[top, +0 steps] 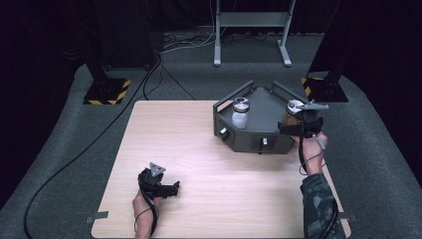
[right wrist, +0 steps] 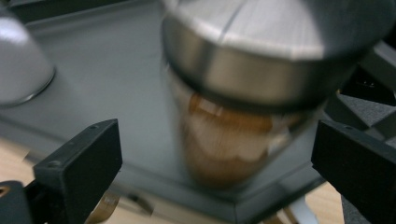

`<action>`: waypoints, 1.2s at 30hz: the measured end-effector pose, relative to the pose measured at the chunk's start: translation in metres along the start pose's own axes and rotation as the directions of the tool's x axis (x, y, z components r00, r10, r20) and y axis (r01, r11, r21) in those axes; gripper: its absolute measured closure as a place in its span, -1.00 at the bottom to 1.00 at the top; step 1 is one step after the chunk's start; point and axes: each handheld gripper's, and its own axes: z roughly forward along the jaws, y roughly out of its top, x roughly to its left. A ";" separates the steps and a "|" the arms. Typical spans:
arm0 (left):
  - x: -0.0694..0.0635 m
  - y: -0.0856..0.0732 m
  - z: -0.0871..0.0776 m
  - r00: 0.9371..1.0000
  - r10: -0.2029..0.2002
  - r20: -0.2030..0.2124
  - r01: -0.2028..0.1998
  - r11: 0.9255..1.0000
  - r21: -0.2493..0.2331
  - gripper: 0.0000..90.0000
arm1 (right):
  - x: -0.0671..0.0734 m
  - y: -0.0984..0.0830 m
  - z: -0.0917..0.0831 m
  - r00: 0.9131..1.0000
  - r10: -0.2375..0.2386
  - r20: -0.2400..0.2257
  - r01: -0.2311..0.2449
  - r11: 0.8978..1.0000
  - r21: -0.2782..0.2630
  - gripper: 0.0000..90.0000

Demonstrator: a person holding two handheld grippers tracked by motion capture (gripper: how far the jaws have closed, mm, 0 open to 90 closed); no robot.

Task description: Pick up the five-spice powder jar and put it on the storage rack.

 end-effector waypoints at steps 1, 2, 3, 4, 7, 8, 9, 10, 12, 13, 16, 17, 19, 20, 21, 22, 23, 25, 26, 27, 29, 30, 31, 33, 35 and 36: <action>0.000 0.000 0.000 1.000 0.001 0.000 -0.001 1.000 0.001 -0.99 | 0.000 -0.003 -0.002 1.000 -0.005 -0.004 0.005 1.000 0.000 -0.99; 0.000 0.000 0.000 1.000 0.001 -0.001 -0.001 1.000 0.001 -0.99 | 0.000 -0.005 -0.005 1.000 -0.011 -0.006 0.011 1.000 0.000 -0.99; 0.000 0.000 0.000 1.000 0.001 -0.001 -0.001 1.000 0.001 -0.99 | 0.001 -0.008 -0.008 1.000 -0.018 -0.010 0.018 1.000 0.003 -1.00; 0.000 0.000 0.000 1.000 0.002 -0.002 -0.002 1.000 0.002 -0.99 | 0.001 -0.011 -0.010 1.000 -0.023 -0.012 0.023 1.000 0.001 -1.00; -0.001 0.000 0.000 1.000 0.003 -0.002 -0.003 1.000 0.003 -0.99 | 0.000 -0.020 -0.019 0.999 -0.031 -0.024 0.031 1.000 0.001 -1.00; -0.001 0.001 0.000 1.000 0.003 -0.002 -0.003 1.000 0.003 -0.99 | 0.000 -0.023 -0.022 0.999 -0.029 -0.030 0.029 1.000 -0.003 -1.00; -0.001 0.000 0.000 1.000 0.003 -0.002 -0.003 1.000 0.003 -0.99 | -0.001 -0.027 -0.024 0.999 -0.028 -0.040 0.028 1.000 -0.003 -1.00; -0.001 0.001 0.000 1.000 0.003 -0.003 -0.003 1.000 0.003 -0.99 | -0.002 -0.032 -0.027 0.999 -0.024 -0.048 0.023 1.000 -0.009 -1.00; -0.001 0.001 0.000 1.000 0.004 -0.003 -0.004 1.000 0.003 -0.99 | -0.001 -0.041 -0.032 0.998 -0.023 -0.053 0.023 1.000 -0.012 -1.00; -0.001 0.001 0.000 1.000 0.004 -0.004 -0.004 1.000 0.003 -0.99 | 0.000 -0.047 -0.034 0.998 -0.022 -0.058 0.021 1.000 -0.016 -1.00; -0.001 0.001 0.000 1.000 0.004 -0.004 -0.004 1.000 0.004 -0.99 | 0.003 -0.064 -0.039 0.998 -0.031 -0.060 0.029 0.999 -0.026 -1.00; -0.001 0.001 0.000 1.000 0.004 -0.004 -0.004 1.000 0.003 -1.00 | 0.004 -0.070 -0.040 0.998 -0.036 -0.058 0.034 0.999 -0.032 -1.00; -0.001 0.001 0.000 1.000 0.004 -0.004 -0.004 1.000 0.003 -1.00 | 0.005 -0.079 -0.041 0.997 -0.039 -0.063 0.038 0.999 -0.024 -1.00; -0.001 0.001 0.000 1.000 0.004 -0.004 -0.004 1.000 0.003 -0.99 | 0.005 -0.084 -0.041 0.997 -0.039 -0.068 0.038 0.999 -0.019 -1.00; -0.001 0.001 0.000 1.000 0.004 -0.004 -0.004 1.000 0.003 -1.00 | 0.006 -0.088 -0.041 0.997 -0.039 -0.072 0.038 0.999 -0.010 -1.00; -0.001 0.001 0.000 1.000 0.004 -0.004 -0.004 1.000 0.004 -1.00 | 0.006 -0.094 -0.041 0.996 -0.037 -0.081 0.037 0.999 -0.005 -1.00; -0.001 0.001 0.000 1.000 0.004 -0.004 -0.004 1.000 0.003 -1.00 | 0.007 -0.099 -0.040 0.996 -0.036 -0.086 0.036 0.999 0.001 -1.00; -0.001 0.001 0.000 1.000 0.005 -0.004 -0.005 1.000 0.004 -1.00 | 0.009 -0.112 -0.039 0.994 -0.034 -0.100 0.035 0.999 0.014 -1.00; -0.001 0.001 0.000 1.000 0.005 -0.004 -0.005 1.000 0.004 -1.00 | 0.011 -0.118 -0.038 0.994 -0.031 -0.104 0.034 0.999 0.023 -1.00; -0.001 0.001 0.000 1.000 0.005 -0.004 -0.005 1.000 0.004 -1.00 | 0.012 -0.125 -0.036 0.993 -0.034 -0.113 0.038 0.999 0.033 -1.00; -0.001 0.001 0.000 1.000 0.005 -0.004 -0.005 1.000 0.004 -1.00 | 0.016 -0.138 -0.032 0.991 -0.035 -0.126 0.042 0.998 0.052 -1.00; -0.001 0.001 0.000 1.000 0.005 -0.004 -0.005 1.000 0.004 -1.00 | 0.017 -0.144 -0.029 0.990 -0.038 -0.135 0.046 0.997 0.061 -1.00; -0.001 0.001 0.000 1.000 0.005 -0.004 -0.005 1.000 0.004 -0.99 | 0.018 -0.150 -0.028 0.989 -0.034 -0.142 0.044 0.997 0.069 -1.00; -0.001 0.001 0.000 1.000 0.004 -0.004 -0.004 1.000 0.004 -1.00 | 0.019 -0.162 -0.024 0.987 -0.016 -0.158 0.030 0.996 0.084 -1.00; -0.001 0.001 0.000 1.000 0.004 -0.004 -0.004 1.000 0.004 -1.00 | 0.021 -0.173 -0.022 0.987 -0.004 -0.159 0.019 0.996 0.092 -1.00; -0.001 0.001 0.000 1.000 0.005 -0.004 -0.005 1.000 0.004 -1.00 | 0.020 -0.177 -0.021 0.986 0.003 -0.164 0.013 0.995 0.096 -1.00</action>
